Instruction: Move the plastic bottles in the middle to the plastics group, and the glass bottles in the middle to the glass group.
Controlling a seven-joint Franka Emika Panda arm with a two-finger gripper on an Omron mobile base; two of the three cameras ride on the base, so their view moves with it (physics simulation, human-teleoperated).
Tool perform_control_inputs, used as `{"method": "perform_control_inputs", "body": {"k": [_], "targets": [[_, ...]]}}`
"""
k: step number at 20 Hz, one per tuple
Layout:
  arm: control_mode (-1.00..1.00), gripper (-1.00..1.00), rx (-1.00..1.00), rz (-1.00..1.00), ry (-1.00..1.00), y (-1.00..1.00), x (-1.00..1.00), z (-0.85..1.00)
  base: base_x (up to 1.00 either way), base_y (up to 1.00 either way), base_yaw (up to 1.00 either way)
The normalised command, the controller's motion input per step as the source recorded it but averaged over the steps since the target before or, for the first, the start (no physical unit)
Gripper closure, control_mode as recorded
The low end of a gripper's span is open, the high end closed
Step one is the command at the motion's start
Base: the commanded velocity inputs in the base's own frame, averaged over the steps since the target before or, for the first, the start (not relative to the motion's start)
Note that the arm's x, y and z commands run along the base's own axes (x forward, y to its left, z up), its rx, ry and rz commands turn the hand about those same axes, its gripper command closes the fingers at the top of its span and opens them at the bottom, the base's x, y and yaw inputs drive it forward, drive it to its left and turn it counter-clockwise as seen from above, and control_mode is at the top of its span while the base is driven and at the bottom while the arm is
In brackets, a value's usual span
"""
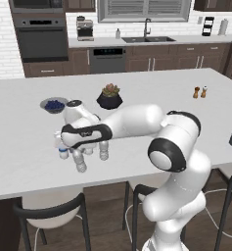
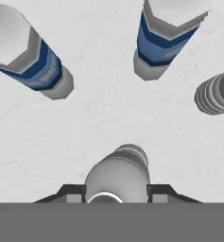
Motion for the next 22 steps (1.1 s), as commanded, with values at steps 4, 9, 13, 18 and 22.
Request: {"method": "perform_control_inputs", "body": {"k": [4,9,13,18,22], "targets": [[-1.00,1.00,-0.08,0.00,-0.09,-0.07,-0.03,-0.09,0.00,0.00,0.00],[-1.00,1.00,-0.04,0.00,-0.06,-0.37,-0.24,-0.24,0.00,0.00,0.00],[-1.00,1.00,0.00,0.00,-0.05,-0.36,-0.18,-0.26,0.00,0.00,0.00],[-1.00,1.00,0.00,0.00,-0.03,-0.29,-0.04,-0.28,0.00,0.00,0.00],[-1.00,1.00,0.00,0.00,0.00,-0.14,0.00,-0.27,0.00,0.00,0.00]]}}
